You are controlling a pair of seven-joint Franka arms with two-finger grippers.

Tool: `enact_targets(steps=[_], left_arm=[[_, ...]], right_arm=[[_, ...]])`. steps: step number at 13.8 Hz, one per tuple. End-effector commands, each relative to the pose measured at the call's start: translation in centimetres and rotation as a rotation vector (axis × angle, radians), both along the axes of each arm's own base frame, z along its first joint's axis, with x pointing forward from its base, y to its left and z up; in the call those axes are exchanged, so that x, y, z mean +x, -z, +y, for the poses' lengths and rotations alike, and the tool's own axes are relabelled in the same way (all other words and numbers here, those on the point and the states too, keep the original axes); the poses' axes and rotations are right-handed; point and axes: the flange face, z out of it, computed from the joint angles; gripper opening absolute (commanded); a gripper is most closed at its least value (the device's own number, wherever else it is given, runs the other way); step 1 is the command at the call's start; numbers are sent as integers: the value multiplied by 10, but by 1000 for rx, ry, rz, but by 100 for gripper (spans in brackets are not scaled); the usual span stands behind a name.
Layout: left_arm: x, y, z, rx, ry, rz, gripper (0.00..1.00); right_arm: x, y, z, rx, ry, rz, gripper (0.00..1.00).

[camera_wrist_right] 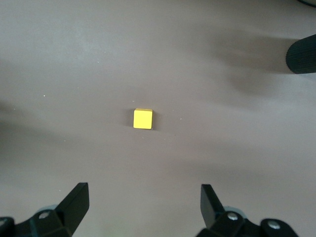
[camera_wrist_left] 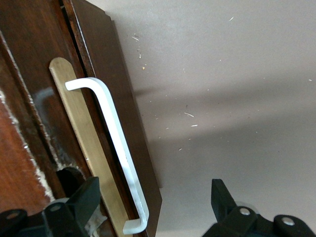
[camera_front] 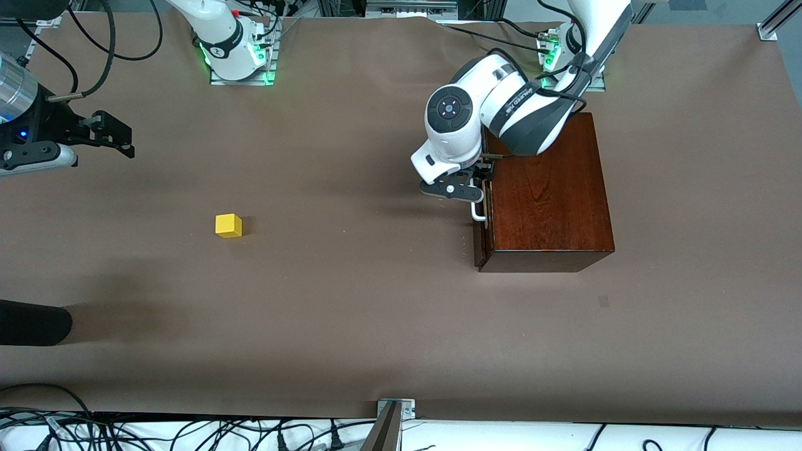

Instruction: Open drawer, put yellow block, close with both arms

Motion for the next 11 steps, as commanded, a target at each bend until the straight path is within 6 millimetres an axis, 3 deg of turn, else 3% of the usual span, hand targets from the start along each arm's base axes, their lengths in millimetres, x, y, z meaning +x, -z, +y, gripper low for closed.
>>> enact_targets(steps=[1, 4, 10, 11], left_arm=[[0, 13, 2, 44, -8, -54, 100], [0, 22, -4, 34, -20, -66, 100], [-8, 50, -17, 79, -37, -97, 100], [-7, 50, -18, 84, -29, -106, 100]], right_arm=[[3, -5, -5, 1, 7, -8, 100], [17, -1, 0, 7, 3, -72, 100], [18, -1, 4, 35, 10, -63, 100], [23, 11, 4, 43, 11, -42, 100]])
